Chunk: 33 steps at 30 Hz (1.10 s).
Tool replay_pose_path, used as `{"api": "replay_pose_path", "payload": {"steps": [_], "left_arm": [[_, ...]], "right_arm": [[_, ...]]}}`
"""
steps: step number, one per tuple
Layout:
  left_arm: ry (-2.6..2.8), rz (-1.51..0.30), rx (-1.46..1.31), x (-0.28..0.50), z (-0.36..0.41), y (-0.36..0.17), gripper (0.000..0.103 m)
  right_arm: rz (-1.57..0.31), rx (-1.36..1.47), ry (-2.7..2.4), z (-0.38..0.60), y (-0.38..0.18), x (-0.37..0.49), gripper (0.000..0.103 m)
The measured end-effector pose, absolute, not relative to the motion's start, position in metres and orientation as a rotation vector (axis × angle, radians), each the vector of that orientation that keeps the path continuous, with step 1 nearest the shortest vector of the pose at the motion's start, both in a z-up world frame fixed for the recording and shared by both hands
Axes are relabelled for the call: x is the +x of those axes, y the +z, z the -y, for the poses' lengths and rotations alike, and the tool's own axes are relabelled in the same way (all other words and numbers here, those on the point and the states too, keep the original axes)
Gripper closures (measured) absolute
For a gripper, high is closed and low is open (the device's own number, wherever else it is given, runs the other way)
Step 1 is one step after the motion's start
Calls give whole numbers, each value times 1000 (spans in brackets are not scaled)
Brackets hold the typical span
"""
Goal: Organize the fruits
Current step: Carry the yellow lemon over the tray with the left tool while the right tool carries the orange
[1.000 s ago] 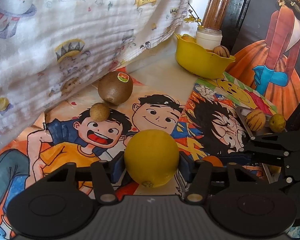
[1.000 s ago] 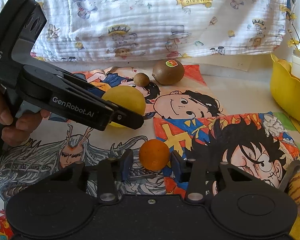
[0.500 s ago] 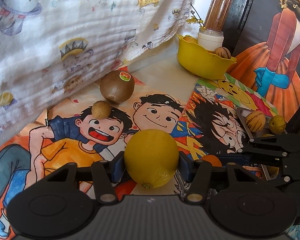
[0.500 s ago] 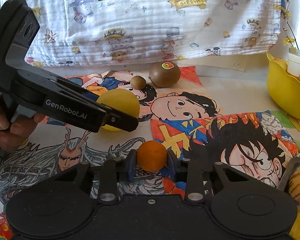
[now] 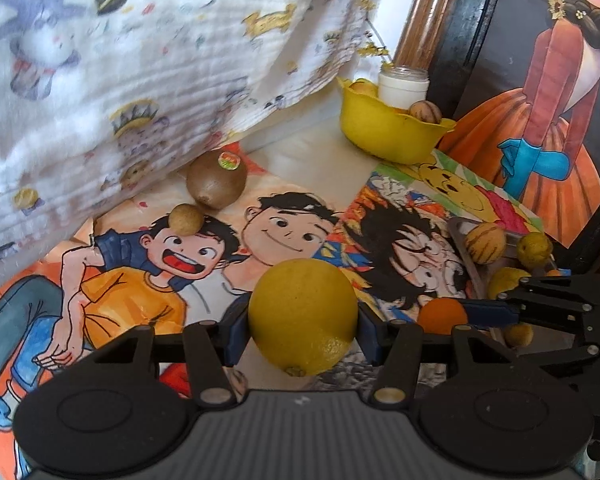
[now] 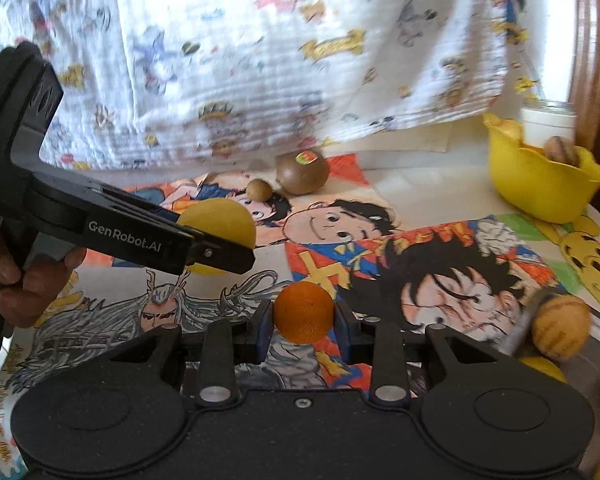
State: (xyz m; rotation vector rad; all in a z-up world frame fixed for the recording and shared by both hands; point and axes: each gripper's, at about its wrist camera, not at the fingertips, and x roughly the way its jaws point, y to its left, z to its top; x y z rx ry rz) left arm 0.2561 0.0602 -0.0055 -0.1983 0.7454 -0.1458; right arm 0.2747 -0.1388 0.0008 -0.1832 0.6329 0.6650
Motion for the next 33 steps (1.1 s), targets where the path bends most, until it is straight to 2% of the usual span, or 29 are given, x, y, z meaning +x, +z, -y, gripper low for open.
{"api": "replay_pose_path", "payload": {"steps": [17, 33], "left_arm": [[-238, -726, -185, 230, 39, 19, 44], [-349, -816, -146, 225, 123, -1, 44]], "right_arm": [[-518, -24, 426, 265, 26, 202, 69], [-561, 2, 200, 343, -11, 178, 69]]}}
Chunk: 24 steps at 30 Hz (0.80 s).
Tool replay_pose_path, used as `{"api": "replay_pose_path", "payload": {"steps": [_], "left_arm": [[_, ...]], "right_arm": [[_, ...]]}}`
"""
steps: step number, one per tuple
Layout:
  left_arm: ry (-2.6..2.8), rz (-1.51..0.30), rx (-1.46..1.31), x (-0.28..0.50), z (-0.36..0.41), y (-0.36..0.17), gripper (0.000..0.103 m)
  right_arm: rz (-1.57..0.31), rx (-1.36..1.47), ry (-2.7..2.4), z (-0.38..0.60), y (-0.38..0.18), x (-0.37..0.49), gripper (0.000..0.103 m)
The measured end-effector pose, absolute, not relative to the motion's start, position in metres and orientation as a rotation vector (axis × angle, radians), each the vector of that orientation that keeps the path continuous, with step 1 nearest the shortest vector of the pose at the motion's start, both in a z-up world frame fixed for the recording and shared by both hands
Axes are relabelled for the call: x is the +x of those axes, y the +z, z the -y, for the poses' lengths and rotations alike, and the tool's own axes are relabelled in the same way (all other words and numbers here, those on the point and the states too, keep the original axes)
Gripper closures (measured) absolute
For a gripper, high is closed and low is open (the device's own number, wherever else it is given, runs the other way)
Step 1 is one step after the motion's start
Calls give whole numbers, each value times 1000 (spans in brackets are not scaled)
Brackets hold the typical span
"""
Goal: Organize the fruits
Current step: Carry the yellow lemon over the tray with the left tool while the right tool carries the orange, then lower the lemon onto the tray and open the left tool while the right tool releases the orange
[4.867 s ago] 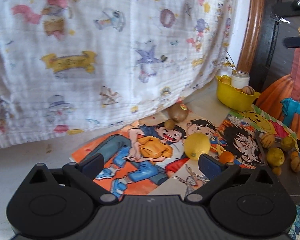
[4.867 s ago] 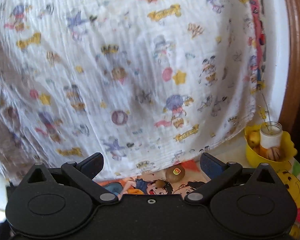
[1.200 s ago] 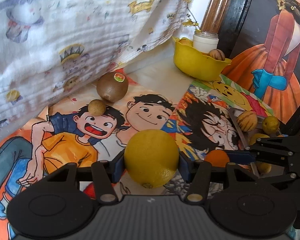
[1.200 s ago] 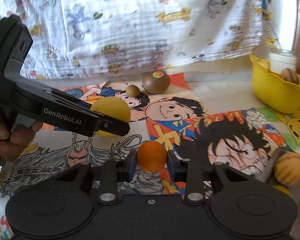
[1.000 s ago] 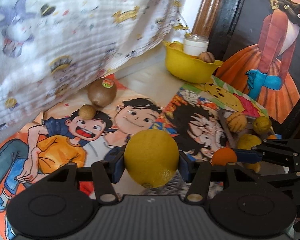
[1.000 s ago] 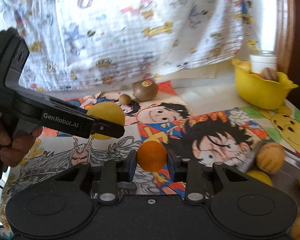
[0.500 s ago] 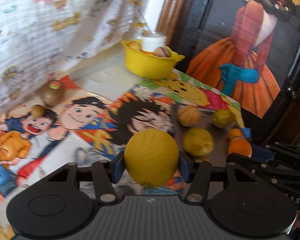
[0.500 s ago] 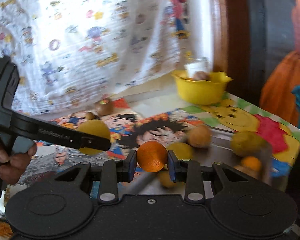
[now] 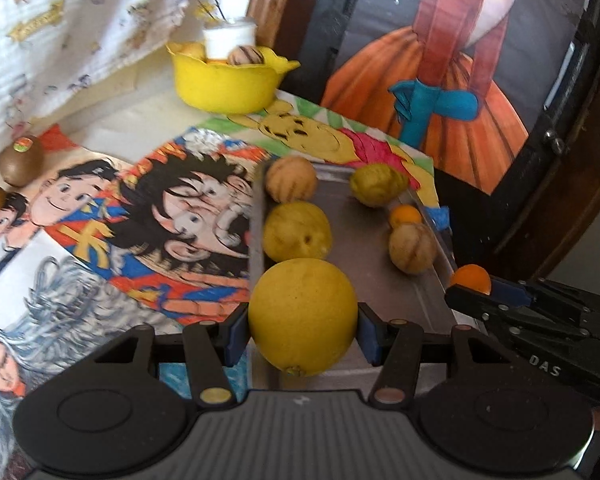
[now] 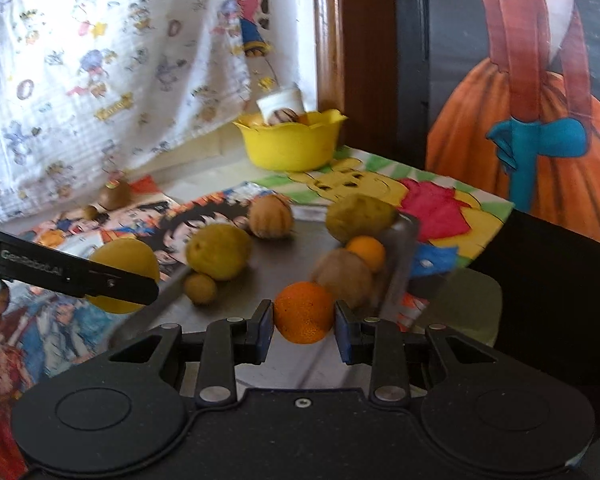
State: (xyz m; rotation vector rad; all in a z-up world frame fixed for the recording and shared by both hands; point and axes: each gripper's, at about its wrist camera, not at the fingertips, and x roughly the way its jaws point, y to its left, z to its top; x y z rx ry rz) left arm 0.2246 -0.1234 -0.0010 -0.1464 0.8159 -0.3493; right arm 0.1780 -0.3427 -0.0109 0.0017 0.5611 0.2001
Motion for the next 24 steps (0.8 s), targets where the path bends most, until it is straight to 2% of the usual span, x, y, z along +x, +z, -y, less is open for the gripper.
{"api": "replay_pose_path", "payload": {"steps": [24], "left_arm": [[-355, -866, -102, 232, 149, -23, 44]], "right_arm": [[-569, -75, 221, 339, -40, 200, 69]]}}
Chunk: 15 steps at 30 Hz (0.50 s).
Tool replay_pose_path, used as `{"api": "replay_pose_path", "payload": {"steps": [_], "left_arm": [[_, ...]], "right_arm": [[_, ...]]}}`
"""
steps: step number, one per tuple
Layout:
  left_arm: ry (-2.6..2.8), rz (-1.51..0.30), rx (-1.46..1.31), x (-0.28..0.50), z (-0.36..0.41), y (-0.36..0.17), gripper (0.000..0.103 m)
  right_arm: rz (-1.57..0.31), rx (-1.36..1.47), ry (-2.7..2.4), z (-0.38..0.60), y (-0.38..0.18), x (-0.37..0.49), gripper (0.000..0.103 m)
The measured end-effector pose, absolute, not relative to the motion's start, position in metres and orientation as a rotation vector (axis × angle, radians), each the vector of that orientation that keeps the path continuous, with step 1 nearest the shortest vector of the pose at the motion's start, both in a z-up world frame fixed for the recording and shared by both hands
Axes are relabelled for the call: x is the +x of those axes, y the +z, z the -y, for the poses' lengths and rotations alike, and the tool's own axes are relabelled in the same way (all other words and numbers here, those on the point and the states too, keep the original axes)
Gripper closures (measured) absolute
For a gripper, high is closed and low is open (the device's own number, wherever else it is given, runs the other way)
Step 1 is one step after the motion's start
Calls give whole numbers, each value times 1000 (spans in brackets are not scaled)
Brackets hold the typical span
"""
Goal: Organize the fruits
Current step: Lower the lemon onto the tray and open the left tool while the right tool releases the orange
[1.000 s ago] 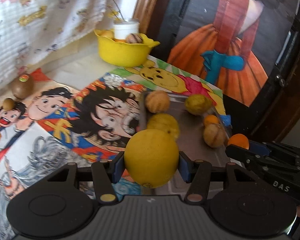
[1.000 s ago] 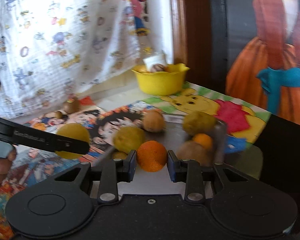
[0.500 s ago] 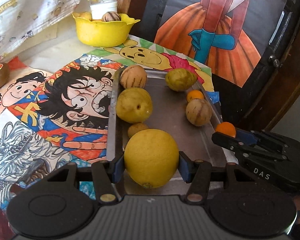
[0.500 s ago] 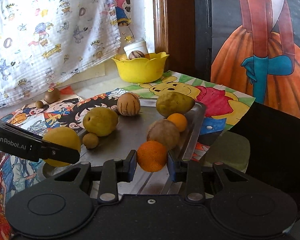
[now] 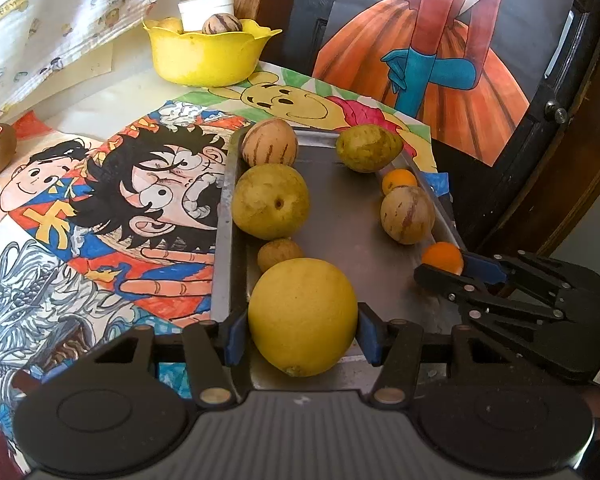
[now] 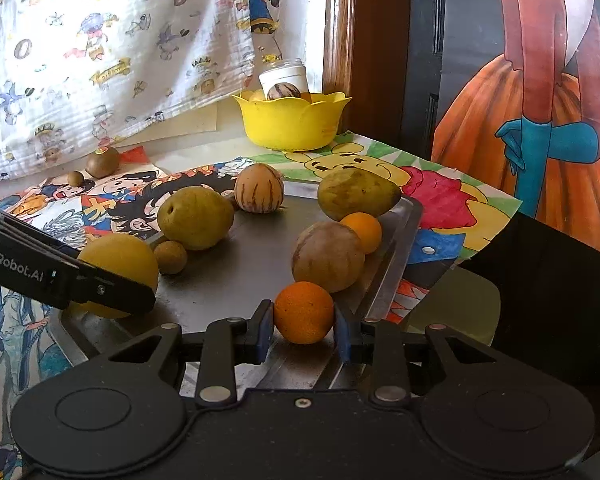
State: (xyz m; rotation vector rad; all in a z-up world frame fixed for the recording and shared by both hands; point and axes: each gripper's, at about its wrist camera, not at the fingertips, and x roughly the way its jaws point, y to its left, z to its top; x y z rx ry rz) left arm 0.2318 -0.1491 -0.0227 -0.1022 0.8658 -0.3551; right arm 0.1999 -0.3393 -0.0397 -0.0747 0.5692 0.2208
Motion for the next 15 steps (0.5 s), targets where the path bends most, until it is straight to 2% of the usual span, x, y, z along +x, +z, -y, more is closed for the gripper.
{"api": "replay_pose_path", "payload": {"steps": [15], "left_arm": [[-356, -868, -100, 232, 149, -23, 44]], "right_arm": [[-556, -76, 227, 340, -41, 197, 68]]}}
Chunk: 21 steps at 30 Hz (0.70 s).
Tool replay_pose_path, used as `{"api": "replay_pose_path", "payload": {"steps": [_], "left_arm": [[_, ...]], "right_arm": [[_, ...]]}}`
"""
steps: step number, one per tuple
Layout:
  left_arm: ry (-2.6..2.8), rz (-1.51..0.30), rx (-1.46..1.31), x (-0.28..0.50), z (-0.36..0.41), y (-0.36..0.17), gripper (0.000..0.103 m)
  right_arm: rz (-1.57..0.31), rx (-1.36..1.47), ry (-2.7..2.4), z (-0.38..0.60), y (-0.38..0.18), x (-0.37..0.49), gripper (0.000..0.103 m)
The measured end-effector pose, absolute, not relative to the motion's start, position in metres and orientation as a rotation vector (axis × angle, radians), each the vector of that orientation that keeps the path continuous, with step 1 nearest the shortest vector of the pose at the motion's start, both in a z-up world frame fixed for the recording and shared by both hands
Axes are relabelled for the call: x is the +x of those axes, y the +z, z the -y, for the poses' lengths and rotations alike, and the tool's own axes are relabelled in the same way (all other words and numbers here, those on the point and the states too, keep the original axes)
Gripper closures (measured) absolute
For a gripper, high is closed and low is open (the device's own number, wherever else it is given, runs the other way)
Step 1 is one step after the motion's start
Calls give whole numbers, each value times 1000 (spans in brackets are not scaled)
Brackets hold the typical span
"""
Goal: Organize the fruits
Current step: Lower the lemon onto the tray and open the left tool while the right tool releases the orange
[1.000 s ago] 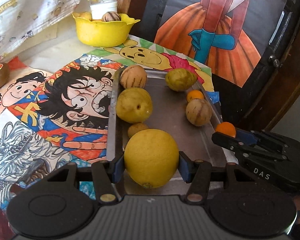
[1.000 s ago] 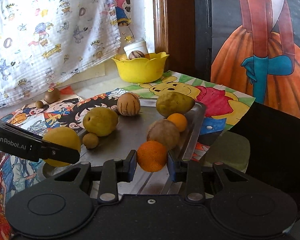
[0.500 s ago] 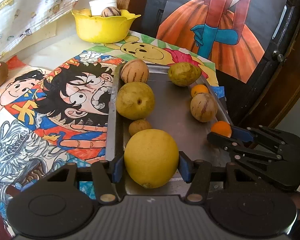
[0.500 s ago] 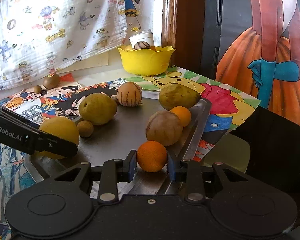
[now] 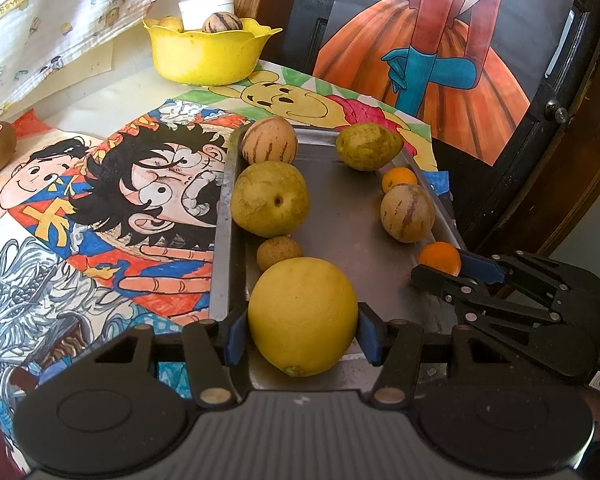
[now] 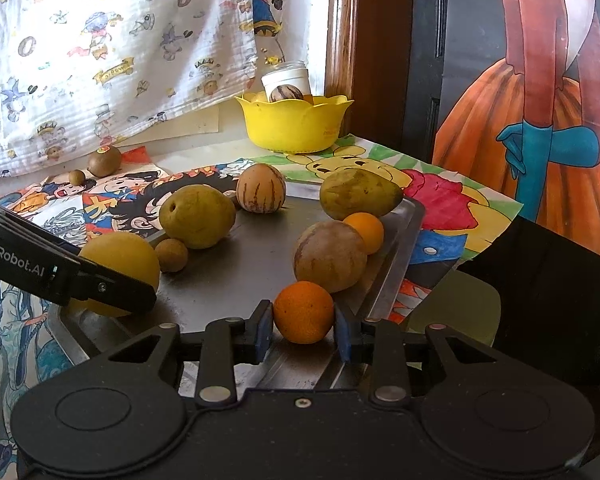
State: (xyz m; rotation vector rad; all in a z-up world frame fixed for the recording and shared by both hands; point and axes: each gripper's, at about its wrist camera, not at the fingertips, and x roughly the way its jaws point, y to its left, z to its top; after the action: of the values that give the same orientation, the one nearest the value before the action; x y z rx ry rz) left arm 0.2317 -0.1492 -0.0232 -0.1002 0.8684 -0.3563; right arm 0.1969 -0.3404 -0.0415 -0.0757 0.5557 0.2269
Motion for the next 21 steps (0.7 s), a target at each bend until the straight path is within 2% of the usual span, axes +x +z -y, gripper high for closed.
{"api": "replay_pose_path", "payload": {"steps": [14, 19, 21], "left_arm": [[-340, -855, -129, 223, 144, -13, 41], [-327, -829, -138, 213, 142, -5, 31], [-317, -814, -144, 208, 140, -1, 27]], "right_arm": [[-544, -44, 217, 339, -36, 179, 60], [-536, -26, 210, 338, -31, 168, 52], [-532, -15, 202, 337, -28, 164, 45]]}}
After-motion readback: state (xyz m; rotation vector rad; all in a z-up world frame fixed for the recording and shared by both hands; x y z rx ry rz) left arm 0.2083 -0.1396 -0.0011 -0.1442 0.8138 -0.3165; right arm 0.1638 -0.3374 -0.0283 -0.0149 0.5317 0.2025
